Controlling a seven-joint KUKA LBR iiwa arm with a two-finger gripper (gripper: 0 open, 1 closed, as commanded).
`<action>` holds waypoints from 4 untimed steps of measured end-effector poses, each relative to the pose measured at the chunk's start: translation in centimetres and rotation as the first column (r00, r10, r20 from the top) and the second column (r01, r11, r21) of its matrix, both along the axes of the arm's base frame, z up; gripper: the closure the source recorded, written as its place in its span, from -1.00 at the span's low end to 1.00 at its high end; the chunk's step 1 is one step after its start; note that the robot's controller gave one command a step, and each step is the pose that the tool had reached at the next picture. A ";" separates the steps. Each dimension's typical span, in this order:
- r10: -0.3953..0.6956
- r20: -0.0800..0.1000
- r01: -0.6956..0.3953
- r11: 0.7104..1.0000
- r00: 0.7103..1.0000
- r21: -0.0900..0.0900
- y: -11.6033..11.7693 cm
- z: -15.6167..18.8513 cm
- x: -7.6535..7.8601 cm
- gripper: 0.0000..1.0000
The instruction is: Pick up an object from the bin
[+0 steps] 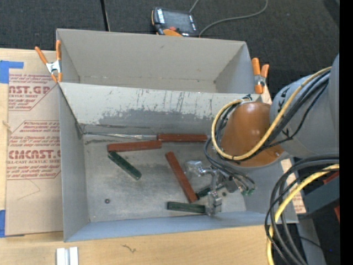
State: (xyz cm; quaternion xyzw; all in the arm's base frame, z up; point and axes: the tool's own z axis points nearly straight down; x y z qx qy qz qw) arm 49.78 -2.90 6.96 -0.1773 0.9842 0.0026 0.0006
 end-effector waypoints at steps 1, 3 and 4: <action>-0.092 0.013 0.092 0.996 0.996 -0.004 -0.6 0.2 -1.0 -1.00; -0.191 0.000 0.191 0.982 0.982 -0.005 -3.6 0.0 1.8 1.00; -0.203 0.008 0.203 0.979 0.979 -0.005 -4.3 13.6 1.2 1.00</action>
Offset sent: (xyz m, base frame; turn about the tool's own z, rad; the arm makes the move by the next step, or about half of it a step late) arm -0.0131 -0.0058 0.0004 0.0909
